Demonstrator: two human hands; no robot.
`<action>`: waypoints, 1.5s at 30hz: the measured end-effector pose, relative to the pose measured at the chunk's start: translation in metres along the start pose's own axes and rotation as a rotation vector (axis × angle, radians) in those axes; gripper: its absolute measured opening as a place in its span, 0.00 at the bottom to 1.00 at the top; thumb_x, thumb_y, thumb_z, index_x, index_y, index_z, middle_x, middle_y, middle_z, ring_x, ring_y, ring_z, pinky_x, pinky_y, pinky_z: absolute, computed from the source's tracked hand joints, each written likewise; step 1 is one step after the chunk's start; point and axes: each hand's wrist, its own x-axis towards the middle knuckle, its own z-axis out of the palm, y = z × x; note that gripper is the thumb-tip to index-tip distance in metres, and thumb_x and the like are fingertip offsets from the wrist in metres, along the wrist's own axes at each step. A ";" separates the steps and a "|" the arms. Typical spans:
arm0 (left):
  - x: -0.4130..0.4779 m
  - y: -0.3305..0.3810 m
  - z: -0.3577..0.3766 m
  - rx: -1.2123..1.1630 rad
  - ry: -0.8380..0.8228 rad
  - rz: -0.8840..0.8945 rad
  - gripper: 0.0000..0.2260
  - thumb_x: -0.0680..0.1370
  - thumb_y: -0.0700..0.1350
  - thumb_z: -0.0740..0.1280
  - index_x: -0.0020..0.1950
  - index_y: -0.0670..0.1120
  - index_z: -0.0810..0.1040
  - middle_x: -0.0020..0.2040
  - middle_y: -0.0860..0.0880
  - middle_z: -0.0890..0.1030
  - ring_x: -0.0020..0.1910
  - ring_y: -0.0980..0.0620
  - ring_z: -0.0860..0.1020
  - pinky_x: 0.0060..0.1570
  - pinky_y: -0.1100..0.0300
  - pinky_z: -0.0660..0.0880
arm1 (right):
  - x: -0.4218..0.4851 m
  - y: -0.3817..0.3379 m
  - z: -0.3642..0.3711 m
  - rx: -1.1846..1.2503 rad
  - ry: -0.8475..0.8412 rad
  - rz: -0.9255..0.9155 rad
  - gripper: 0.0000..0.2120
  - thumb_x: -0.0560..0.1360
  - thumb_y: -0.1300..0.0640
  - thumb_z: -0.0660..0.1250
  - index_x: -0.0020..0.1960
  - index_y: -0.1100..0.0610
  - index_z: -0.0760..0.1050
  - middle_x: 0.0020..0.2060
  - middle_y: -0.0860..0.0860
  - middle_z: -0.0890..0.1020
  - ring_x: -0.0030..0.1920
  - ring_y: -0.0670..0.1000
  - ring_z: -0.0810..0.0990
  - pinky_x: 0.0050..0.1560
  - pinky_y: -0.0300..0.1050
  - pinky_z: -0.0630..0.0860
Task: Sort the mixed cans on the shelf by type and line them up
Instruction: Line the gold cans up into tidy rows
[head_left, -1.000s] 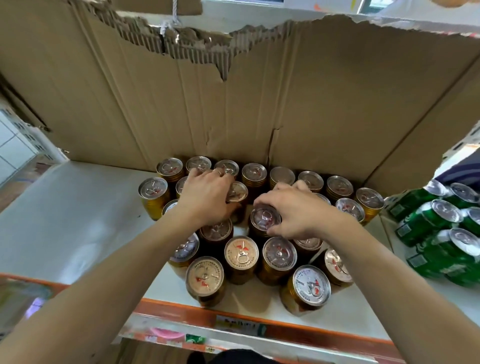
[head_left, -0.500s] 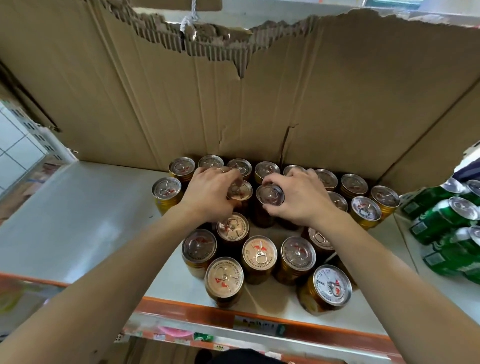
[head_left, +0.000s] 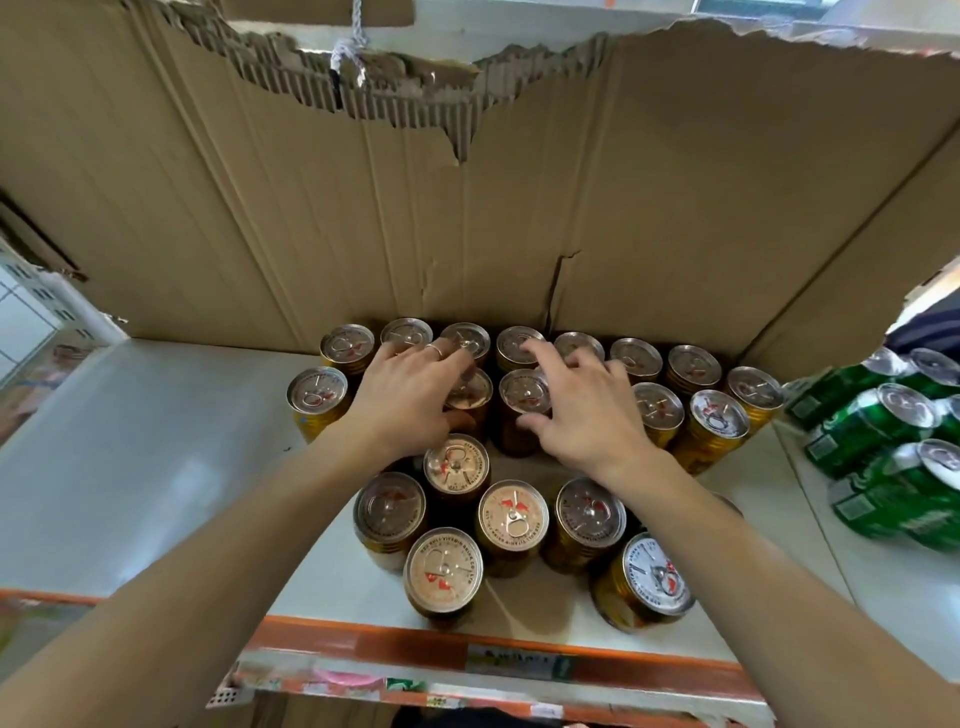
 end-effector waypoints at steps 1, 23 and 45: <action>-0.002 -0.001 -0.001 0.012 0.010 0.002 0.27 0.75 0.60 0.70 0.69 0.52 0.68 0.69 0.49 0.75 0.69 0.46 0.72 0.70 0.46 0.61 | -0.001 -0.001 0.001 0.021 -0.014 0.016 0.35 0.74 0.41 0.69 0.75 0.47 0.57 0.60 0.54 0.80 0.71 0.56 0.67 0.69 0.58 0.62; -0.080 -0.121 0.032 -0.521 0.038 -0.320 0.26 0.74 0.44 0.73 0.68 0.57 0.69 0.59 0.47 0.76 0.50 0.44 0.78 0.49 0.55 0.73 | 0.040 -0.114 0.014 -0.034 -0.065 -0.188 0.17 0.75 0.51 0.69 0.64 0.48 0.75 0.70 0.47 0.71 0.70 0.54 0.65 0.67 0.57 0.59; -0.105 -0.088 0.031 -0.396 0.358 0.070 0.14 0.76 0.51 0.61 0.58 0.51 0.79 0.63 0.52 0.77 0.63 0.48 0.73 0.60 0.54 0.63 | -0.025 -0.074 -0.004 0.321 -0.011 0.061 0.15 0.78 0.52 0.66 0.64 0.42 0.74 0.68 0.39 0.70 0.72 0.46 0.59 0.69 0.58 0.54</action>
